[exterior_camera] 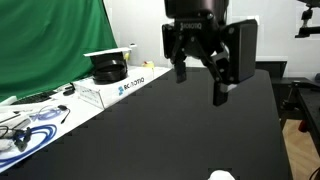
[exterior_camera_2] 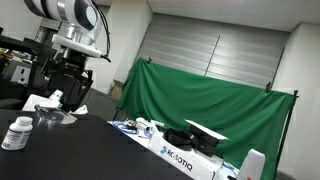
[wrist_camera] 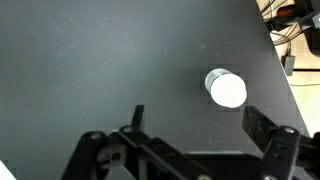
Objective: Move the white bottle to the right side of the table
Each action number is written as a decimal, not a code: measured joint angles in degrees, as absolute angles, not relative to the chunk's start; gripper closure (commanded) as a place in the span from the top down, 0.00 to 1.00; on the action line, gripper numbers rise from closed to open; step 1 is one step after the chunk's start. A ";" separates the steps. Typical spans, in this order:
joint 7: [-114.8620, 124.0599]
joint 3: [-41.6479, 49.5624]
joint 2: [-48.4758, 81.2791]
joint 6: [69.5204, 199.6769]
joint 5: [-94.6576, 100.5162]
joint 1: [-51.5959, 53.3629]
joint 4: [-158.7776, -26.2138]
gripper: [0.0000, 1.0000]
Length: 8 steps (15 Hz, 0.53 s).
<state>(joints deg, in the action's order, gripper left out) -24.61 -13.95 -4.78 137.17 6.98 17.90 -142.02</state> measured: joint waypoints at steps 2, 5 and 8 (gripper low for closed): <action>-25.31 -14.28 -2.20 139.01 5.60 18.00 -141.81 1.00; -25.61 -15.78 1.11 140.25 4.26 18.35 -141.22 1.00; -25.54 -17.54 3.58 140.80 4.22 18.78 -140.56 1.00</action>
